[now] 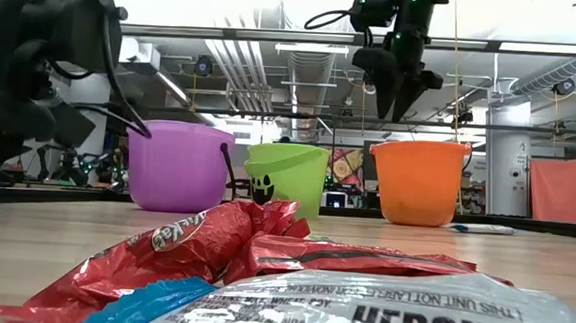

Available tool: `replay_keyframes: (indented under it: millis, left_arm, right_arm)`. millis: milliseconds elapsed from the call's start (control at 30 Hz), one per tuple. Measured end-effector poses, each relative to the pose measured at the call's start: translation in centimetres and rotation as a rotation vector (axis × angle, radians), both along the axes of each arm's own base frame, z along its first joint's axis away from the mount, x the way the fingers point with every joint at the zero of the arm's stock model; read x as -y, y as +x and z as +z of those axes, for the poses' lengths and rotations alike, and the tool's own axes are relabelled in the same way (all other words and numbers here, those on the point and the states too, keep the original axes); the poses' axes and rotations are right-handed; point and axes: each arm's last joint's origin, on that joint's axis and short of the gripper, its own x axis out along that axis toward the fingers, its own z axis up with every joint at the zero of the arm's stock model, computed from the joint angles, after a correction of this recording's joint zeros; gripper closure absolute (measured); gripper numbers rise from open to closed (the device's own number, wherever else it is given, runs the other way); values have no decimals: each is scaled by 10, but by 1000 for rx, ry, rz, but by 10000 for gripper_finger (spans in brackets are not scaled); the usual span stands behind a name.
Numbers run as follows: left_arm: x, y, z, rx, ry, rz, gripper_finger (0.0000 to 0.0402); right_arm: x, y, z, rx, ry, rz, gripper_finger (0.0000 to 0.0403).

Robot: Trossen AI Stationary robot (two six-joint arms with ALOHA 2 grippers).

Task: Sort candy by brand, put in halloween buckets
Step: Put the blue gummy candy into the purple bucket

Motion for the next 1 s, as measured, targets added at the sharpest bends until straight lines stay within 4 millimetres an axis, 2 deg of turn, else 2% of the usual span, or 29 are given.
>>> replay_keyframes:
  millis: [133,300,467,600,733,867,1000]
  left_arm:
    - [0,-1,-3,16,-8,-4,306]
    - [1,3,0,39,2,-39,386]
    - [3,18,19,114,29,-103,395]
    - [1,42,61,257,75,-197,399]
    - [-15,68,120,449,337,-336,401]
    - [-56,79,176,529,621,-407,401]
    - [-118,73,204,522,682,-424,401]
  right_arm:
    - [0,1,0,10,-2,-10,223]
    - [0,1,0,10,-2,-13,222]
    - [0,1,0,15,1,-28,222]
    - [0,1,0,17,3,-38,223]
    - [-1,1,0,22,7,-52,223]
    - [-6,4,0,34,31,-47,223]
    - [-16,9,0,59,88,-31,223]
